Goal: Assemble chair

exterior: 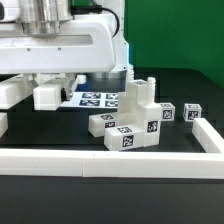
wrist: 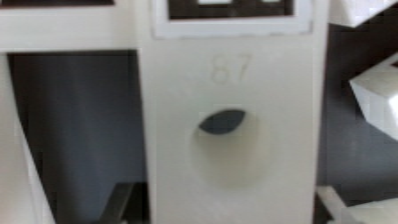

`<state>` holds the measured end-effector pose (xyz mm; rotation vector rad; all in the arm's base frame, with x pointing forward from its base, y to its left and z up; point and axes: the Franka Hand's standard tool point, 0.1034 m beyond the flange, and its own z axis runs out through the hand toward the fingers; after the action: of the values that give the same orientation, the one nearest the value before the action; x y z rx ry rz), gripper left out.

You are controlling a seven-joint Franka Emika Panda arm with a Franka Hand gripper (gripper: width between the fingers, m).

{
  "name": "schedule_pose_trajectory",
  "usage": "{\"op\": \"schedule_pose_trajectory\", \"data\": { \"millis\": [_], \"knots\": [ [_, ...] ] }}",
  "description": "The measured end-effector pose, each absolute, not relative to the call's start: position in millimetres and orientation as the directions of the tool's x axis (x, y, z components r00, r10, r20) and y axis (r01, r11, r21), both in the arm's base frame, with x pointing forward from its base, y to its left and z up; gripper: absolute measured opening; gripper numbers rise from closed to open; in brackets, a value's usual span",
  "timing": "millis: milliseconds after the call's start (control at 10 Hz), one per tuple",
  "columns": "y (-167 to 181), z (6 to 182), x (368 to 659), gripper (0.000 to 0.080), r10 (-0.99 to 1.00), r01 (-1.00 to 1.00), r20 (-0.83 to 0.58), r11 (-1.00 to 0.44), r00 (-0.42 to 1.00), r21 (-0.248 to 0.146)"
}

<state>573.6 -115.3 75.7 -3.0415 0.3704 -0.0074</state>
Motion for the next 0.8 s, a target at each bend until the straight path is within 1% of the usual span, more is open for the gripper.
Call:
{"op": "schedule_pose_trajectory", "data": {
  "millis": [100,200,300,400,500,600,800],
  "knots": [
    [-115,79.4,567,0.0284,-0.315,-0.315,-0.013,-0.945,0.949,-0.089],
    [-112,90.5,557,0.0284,-0.372,-0.373,-0.022,-0.922,0.928,-0.102],
    [-108,102.9,549,0.0284,-0.370,-0.372,-0.040,-0.921,0.928,-0.115],
    [-103,112.8,550,0.0284,-0.386,-0.390,-0.056,-0.912,0.921,-0.126],
    [-100,116.1,554,0.0284,-0.407,-0.410,-0.051,-0.903,0.912,-0.128],
    [-101,113.4,553,0.0284,-0.408,-0.412,-0.053,-0.902,0.911,-0.126],
    [-100,112.5,553,0.0284,-0.486,-0.491,-0.065,-0.863,0.871,-0.121]
  ]
}}
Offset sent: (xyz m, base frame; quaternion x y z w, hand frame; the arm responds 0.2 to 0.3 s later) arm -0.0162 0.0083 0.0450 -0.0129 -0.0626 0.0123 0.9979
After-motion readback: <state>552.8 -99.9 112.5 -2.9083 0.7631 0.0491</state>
